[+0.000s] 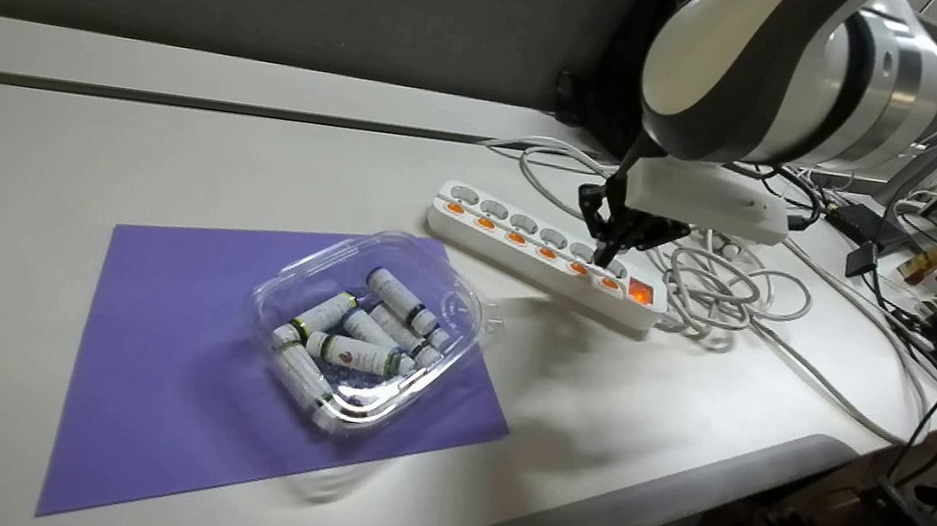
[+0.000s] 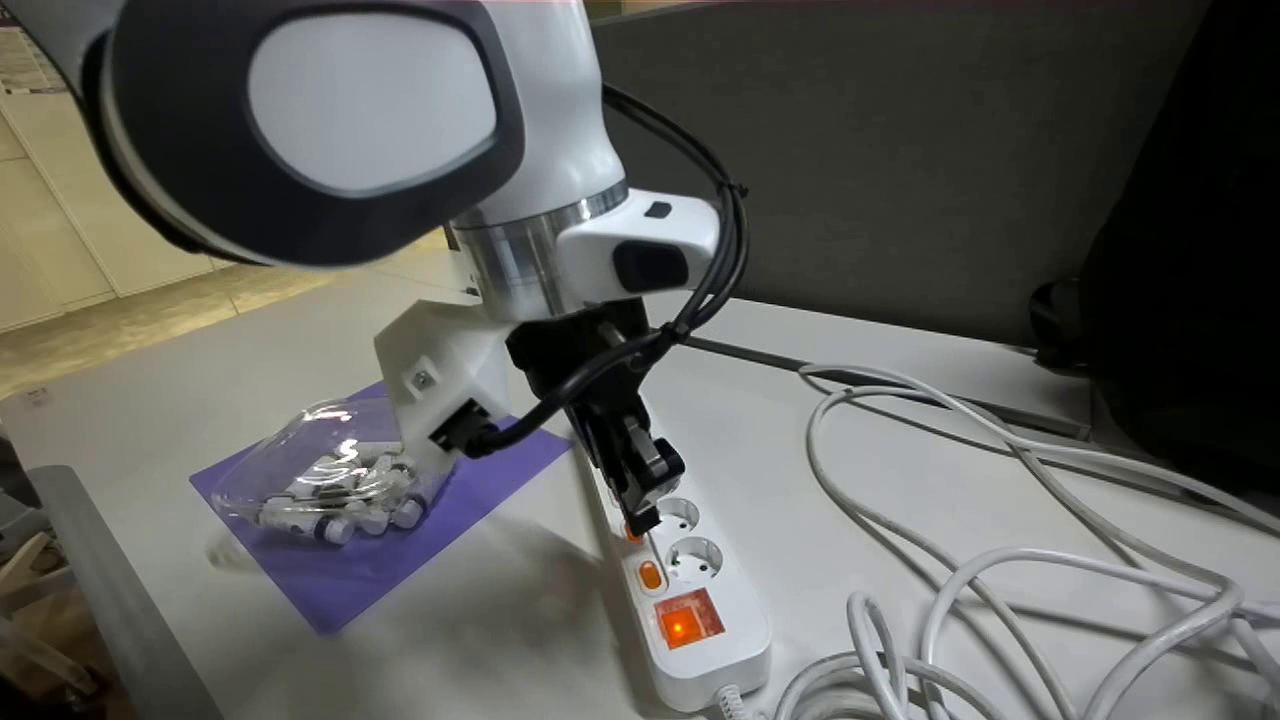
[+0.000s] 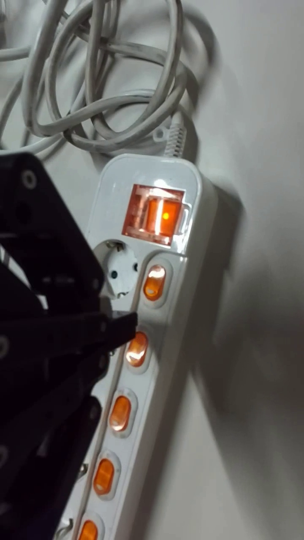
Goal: Turn on the first switch to the right
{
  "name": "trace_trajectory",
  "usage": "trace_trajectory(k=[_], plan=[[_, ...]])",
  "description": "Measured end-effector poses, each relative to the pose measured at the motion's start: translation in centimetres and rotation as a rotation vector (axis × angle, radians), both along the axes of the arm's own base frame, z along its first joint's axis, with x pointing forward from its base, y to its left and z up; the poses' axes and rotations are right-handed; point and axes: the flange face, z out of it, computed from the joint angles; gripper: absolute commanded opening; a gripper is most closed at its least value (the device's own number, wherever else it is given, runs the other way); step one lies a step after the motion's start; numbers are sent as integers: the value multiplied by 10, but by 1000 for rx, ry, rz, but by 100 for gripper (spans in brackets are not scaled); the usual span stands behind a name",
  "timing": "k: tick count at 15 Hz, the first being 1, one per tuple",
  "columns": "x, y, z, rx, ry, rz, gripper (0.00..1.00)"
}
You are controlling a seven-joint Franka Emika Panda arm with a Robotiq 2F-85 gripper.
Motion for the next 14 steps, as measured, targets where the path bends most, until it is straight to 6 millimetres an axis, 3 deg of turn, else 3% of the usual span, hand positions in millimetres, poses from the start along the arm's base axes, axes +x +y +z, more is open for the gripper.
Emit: trace_trajectory(k=[5,14], plan=[[-8,0,15,7,-18,-12,0],[-21,-18,0,11,22,-77,0]])
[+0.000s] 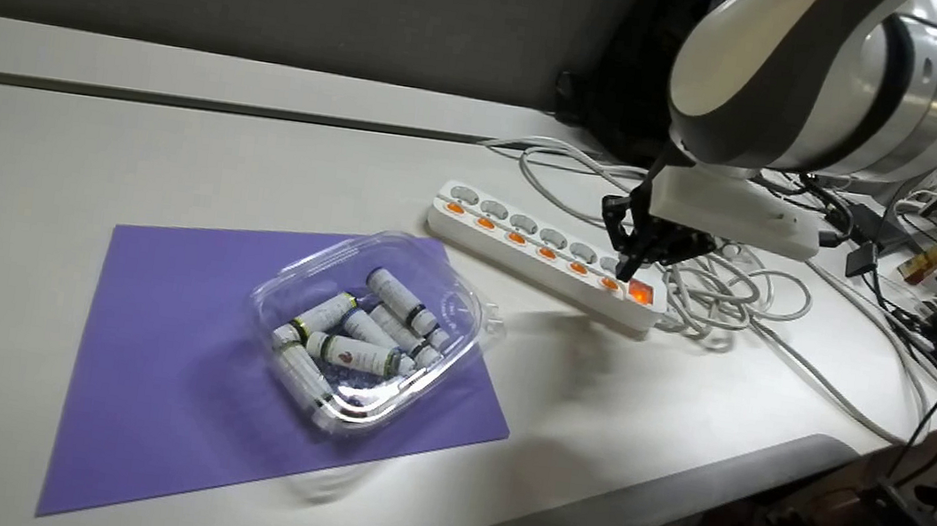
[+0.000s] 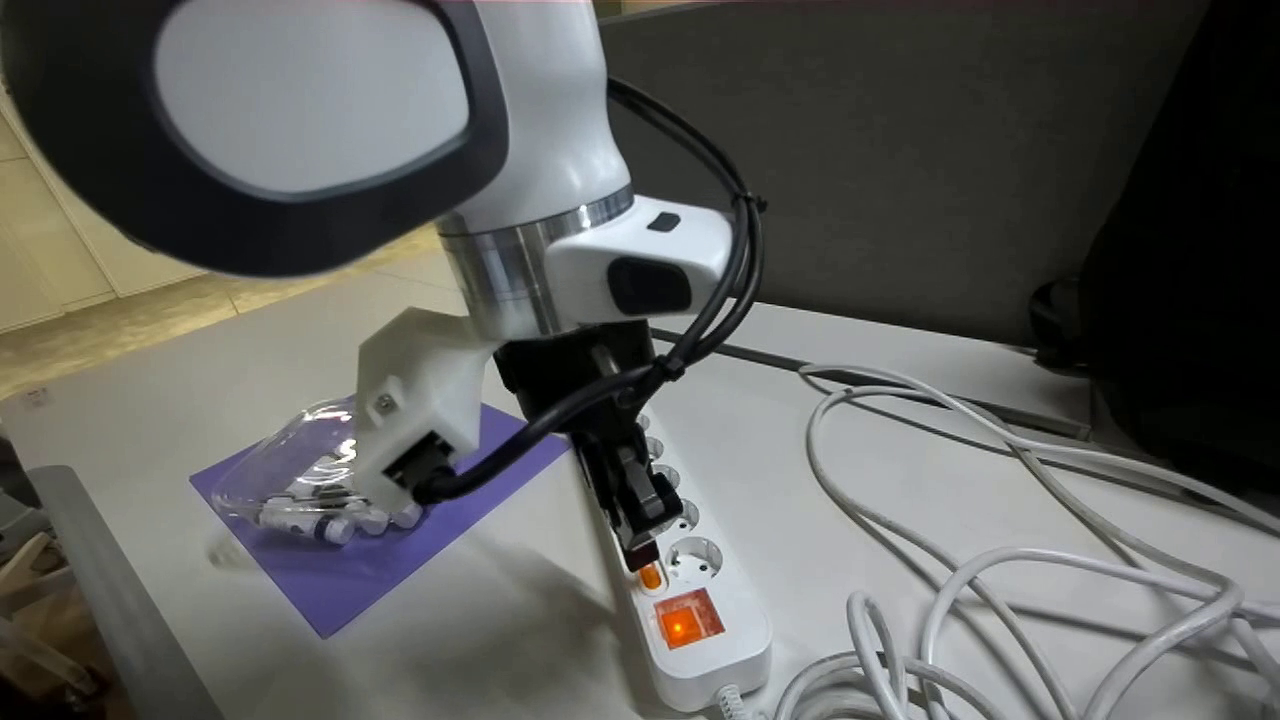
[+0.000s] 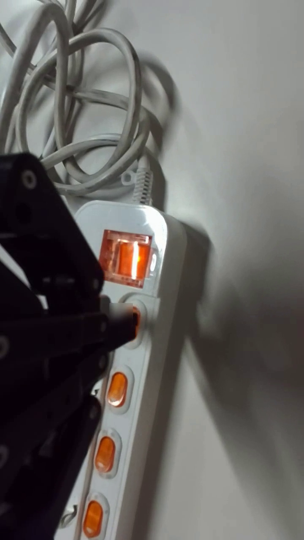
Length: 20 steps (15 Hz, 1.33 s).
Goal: Turn on the first switch to the right
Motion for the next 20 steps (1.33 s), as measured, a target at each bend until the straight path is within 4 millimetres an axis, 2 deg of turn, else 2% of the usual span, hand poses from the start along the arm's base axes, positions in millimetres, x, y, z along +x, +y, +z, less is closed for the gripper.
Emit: trace_trajectory(k=[8,20], plan=[[-3,7,-15,23,18,-15,0],[-3,-4,-13,39,-22,-29,0]])
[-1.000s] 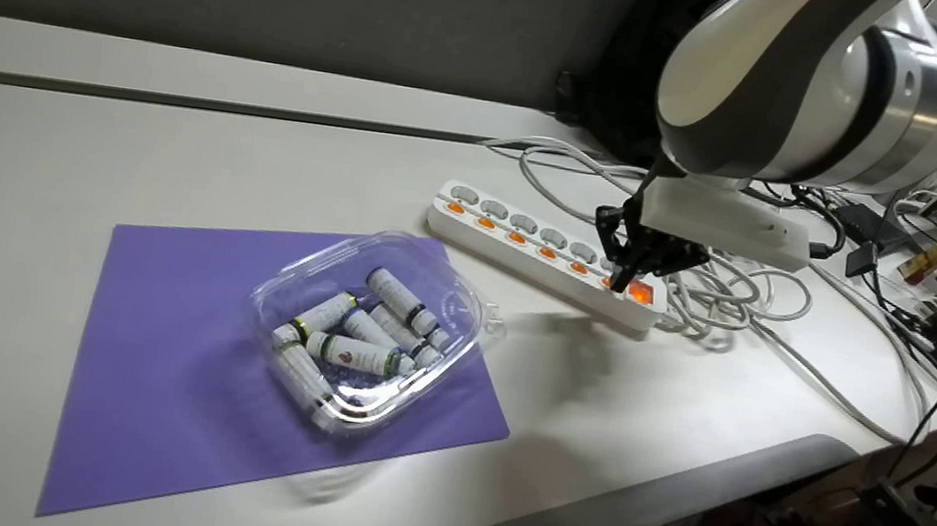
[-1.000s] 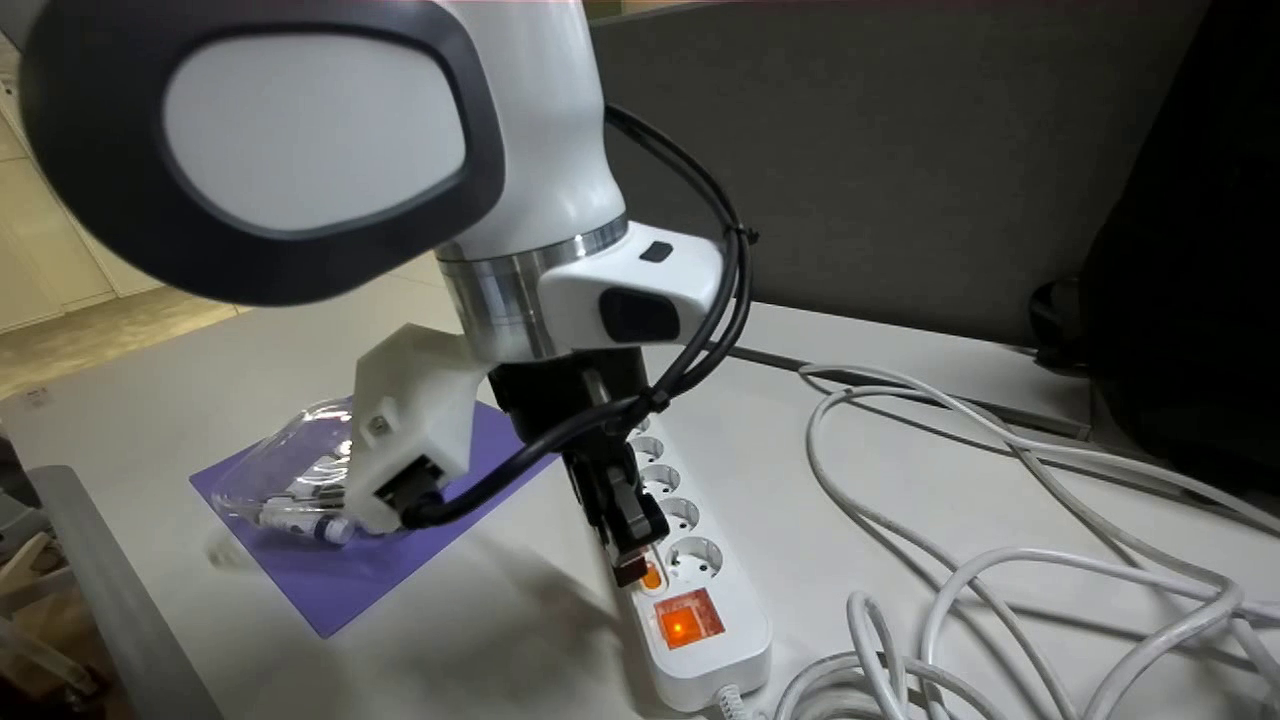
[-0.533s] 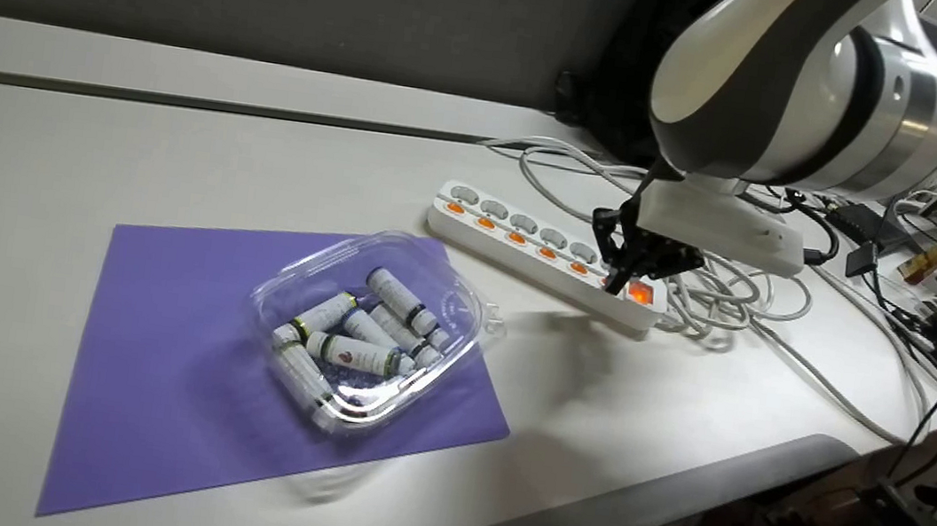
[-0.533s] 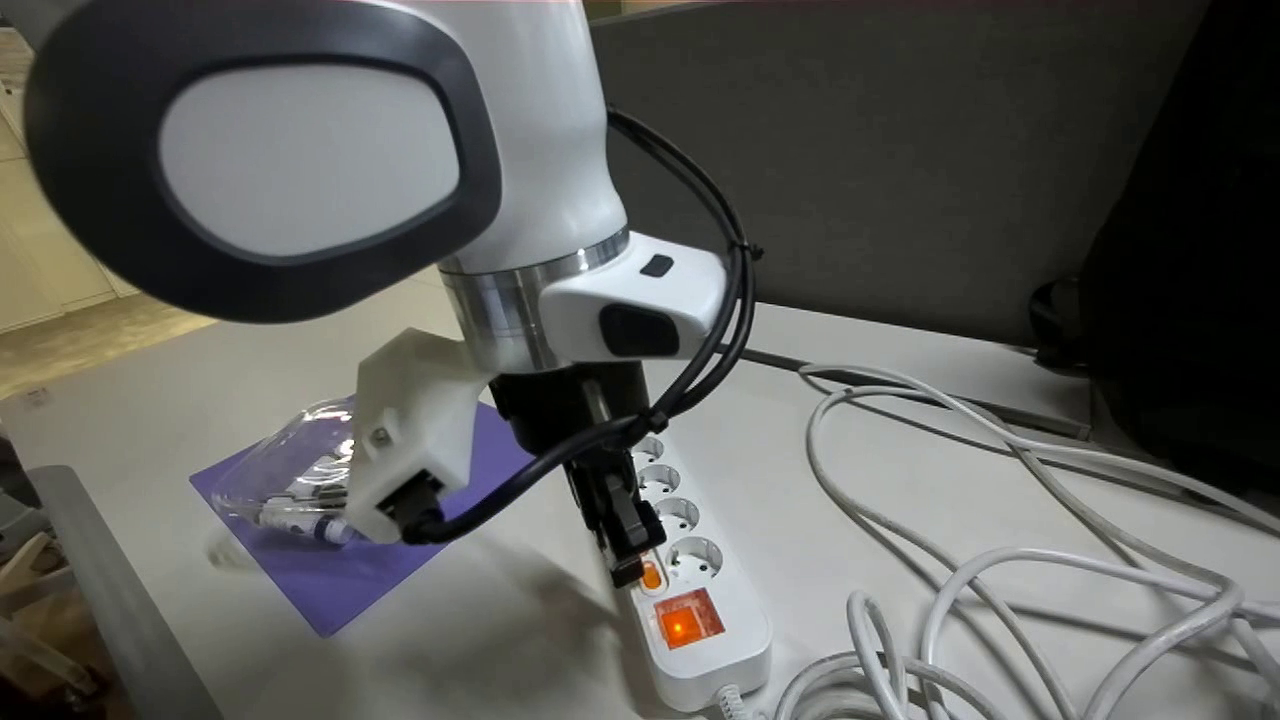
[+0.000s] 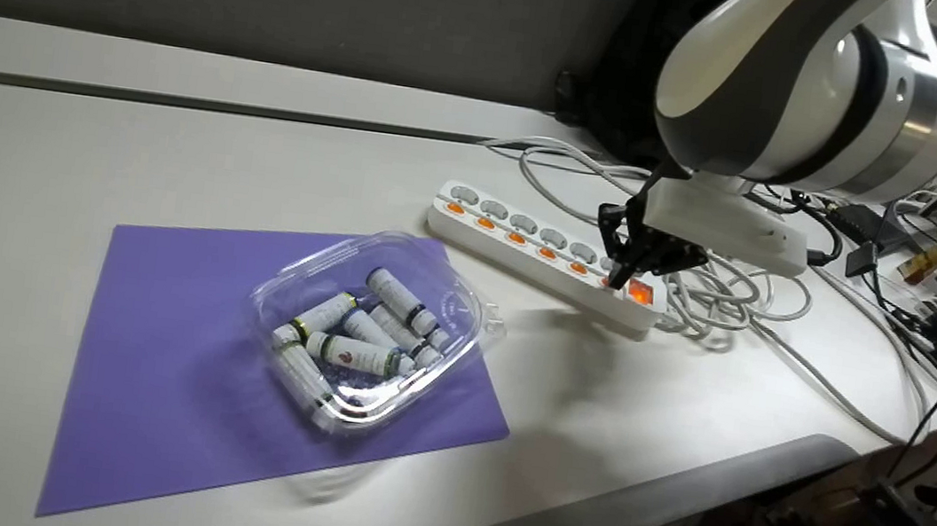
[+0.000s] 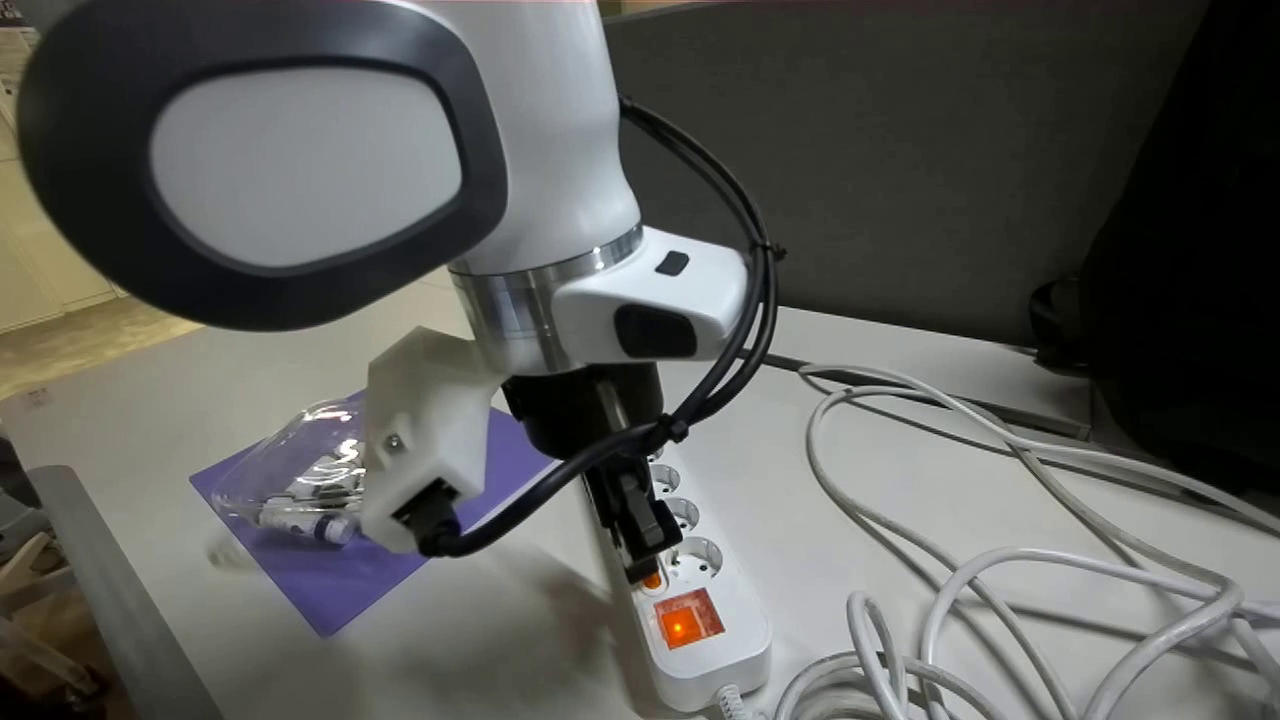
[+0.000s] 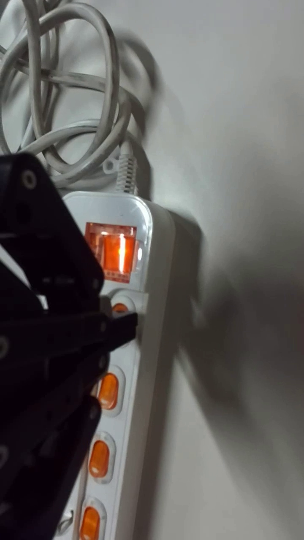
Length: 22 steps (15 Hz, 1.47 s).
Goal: Turn on the first switch to the right
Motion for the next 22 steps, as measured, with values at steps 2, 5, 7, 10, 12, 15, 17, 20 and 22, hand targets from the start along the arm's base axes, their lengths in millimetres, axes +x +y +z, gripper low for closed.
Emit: trace_trajectory(k=[2,5,7,10,12,15,17,20,22], plan=[[1,1,0,-1,-5,11,0],[2,4,0,0,-9,25,0],[2,5,-1,3,-8,27,0],[2,3,-4,11,-5,18,0],[2,2,-4,16,-7,13,0],[3,0,-4,26,-8,1,0],[4,-2,-5,38,-3,-11,0],[8,-7,-7,46,21,-21,0],[12,-10,-7,46,46,-26,0]])
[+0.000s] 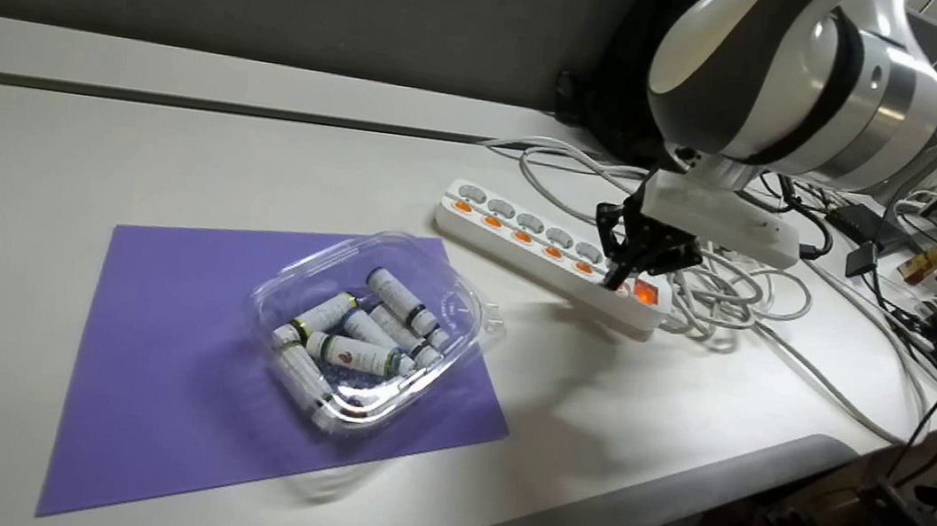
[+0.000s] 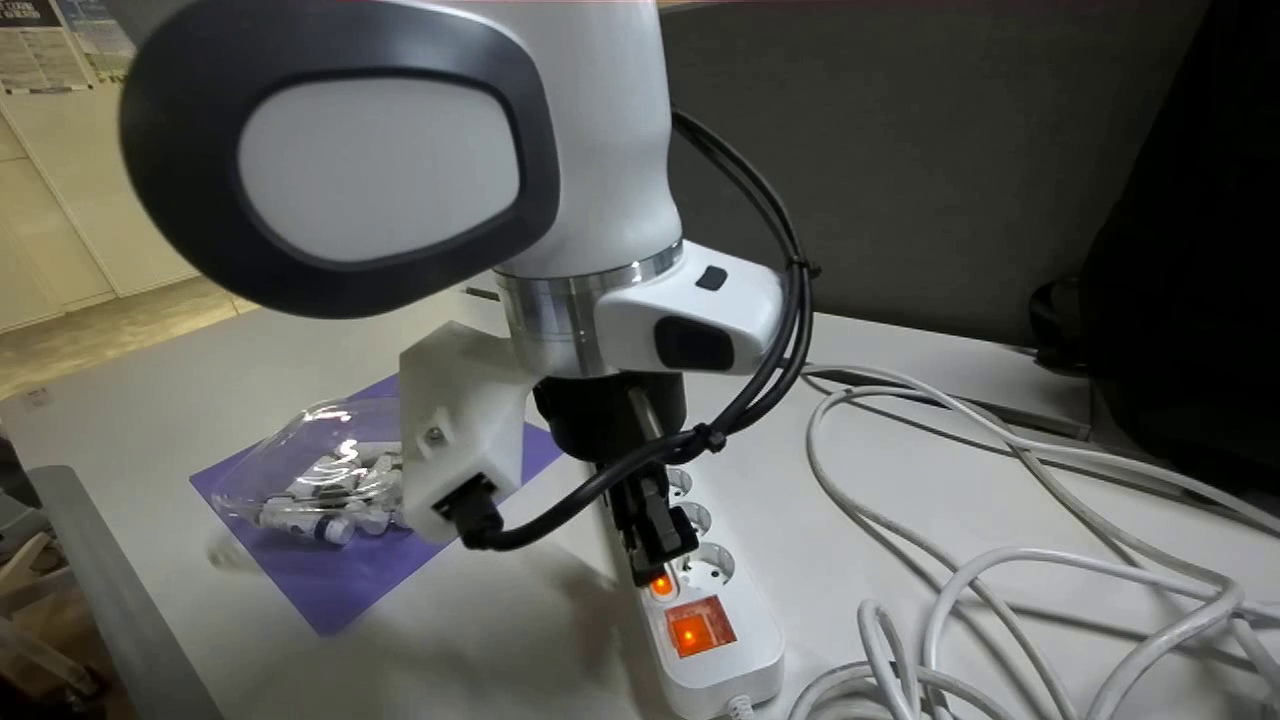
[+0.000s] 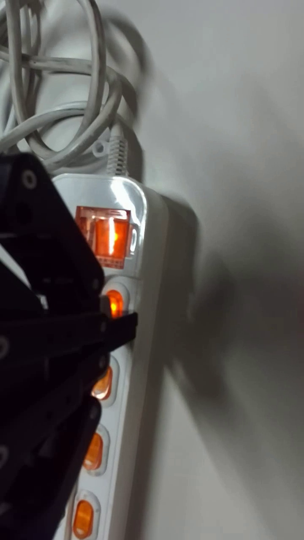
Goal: Turn on the first switch to the right
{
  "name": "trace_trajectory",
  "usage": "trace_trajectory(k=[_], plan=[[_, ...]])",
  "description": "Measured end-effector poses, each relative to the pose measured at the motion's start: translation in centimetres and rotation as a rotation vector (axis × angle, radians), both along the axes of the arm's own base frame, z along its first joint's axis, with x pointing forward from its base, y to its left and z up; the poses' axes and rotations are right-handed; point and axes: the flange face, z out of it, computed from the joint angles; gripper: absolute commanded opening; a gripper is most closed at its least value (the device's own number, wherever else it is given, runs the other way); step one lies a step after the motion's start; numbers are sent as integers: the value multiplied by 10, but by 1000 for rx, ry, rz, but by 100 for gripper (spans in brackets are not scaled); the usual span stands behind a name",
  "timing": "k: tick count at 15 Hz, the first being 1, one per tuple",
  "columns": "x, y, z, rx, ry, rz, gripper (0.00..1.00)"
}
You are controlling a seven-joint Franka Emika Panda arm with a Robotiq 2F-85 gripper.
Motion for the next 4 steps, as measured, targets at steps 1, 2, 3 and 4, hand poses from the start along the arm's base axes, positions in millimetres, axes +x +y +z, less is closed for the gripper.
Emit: trace_trajectory(k=[1,2,3,4], plan=[[2,-1,0,-1,14,-5,0],[5,-1,0,-4,29,-8,0],[7,0,0,-8,43,-9,0],[10,0,0,-11,55,-10,0]])
